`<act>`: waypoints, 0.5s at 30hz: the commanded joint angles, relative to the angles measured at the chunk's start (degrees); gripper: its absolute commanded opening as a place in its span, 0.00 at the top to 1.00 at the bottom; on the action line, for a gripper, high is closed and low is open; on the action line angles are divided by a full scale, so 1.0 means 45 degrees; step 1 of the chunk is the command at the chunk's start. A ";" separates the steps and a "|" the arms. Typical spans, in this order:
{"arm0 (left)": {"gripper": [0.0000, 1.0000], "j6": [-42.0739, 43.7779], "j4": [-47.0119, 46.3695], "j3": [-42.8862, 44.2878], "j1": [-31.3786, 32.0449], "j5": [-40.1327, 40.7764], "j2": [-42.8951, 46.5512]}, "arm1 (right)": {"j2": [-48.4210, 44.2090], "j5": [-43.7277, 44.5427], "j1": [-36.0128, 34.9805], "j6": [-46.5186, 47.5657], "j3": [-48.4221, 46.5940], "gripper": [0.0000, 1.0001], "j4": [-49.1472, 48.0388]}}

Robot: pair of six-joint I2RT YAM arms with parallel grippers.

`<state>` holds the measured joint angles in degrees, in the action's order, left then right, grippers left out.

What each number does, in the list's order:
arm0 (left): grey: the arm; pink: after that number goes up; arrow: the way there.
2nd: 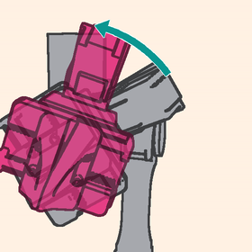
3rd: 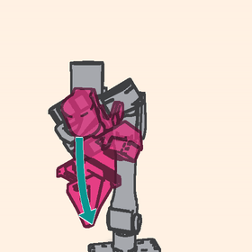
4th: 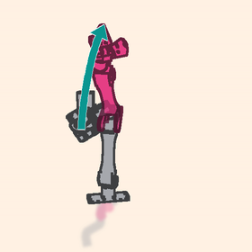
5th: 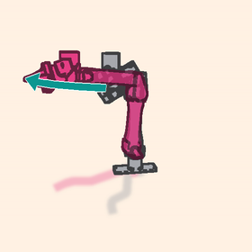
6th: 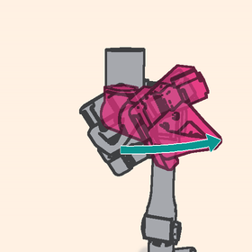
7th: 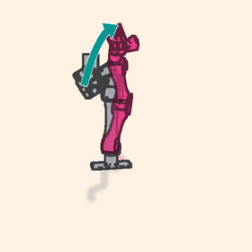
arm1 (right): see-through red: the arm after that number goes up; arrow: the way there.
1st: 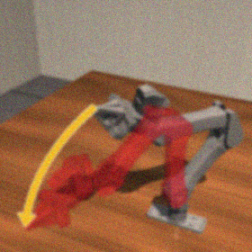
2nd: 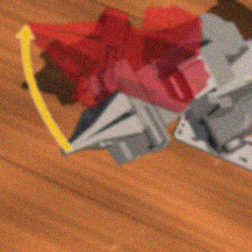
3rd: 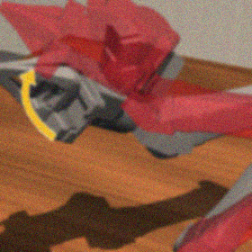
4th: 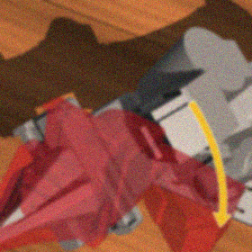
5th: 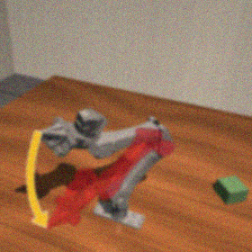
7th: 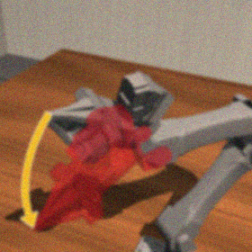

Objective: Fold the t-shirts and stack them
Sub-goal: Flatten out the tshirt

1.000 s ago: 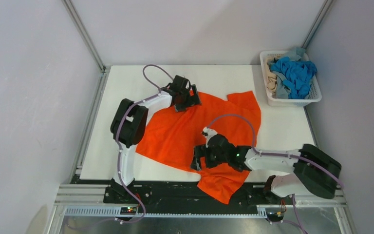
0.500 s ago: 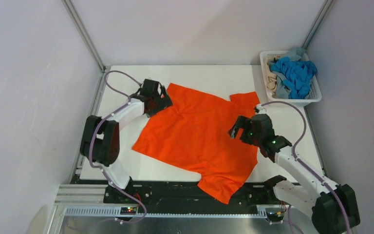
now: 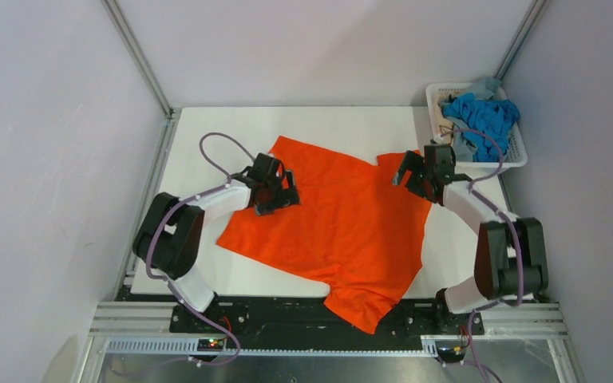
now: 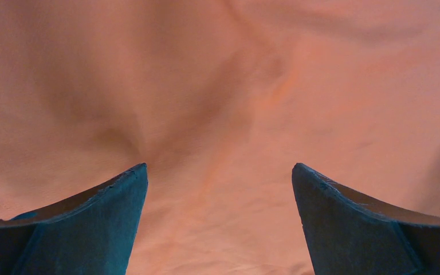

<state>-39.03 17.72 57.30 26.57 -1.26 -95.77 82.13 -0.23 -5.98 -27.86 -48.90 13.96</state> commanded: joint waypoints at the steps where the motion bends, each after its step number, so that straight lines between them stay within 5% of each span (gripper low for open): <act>1: 0.00 -0.0174 -0.0253 -0.0750 -0.0318 0.0197 -0.0114 | 0.1749 0.0247 0.0054 0.0579 -0.1501 0.01 -0.0277; 15: 0.00 -0.0720 -0.0248 -0.1634 -0.0869 0.1129 0.0695 | 0.7092 -0.0930 0.0202 0.0357 -0.6242 0.06 0.1266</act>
<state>-41.15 14.48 50.87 23.90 1.52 -93.21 108.09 -1.63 -5.89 -26.39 -69.54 15.88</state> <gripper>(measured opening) 0.996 0.962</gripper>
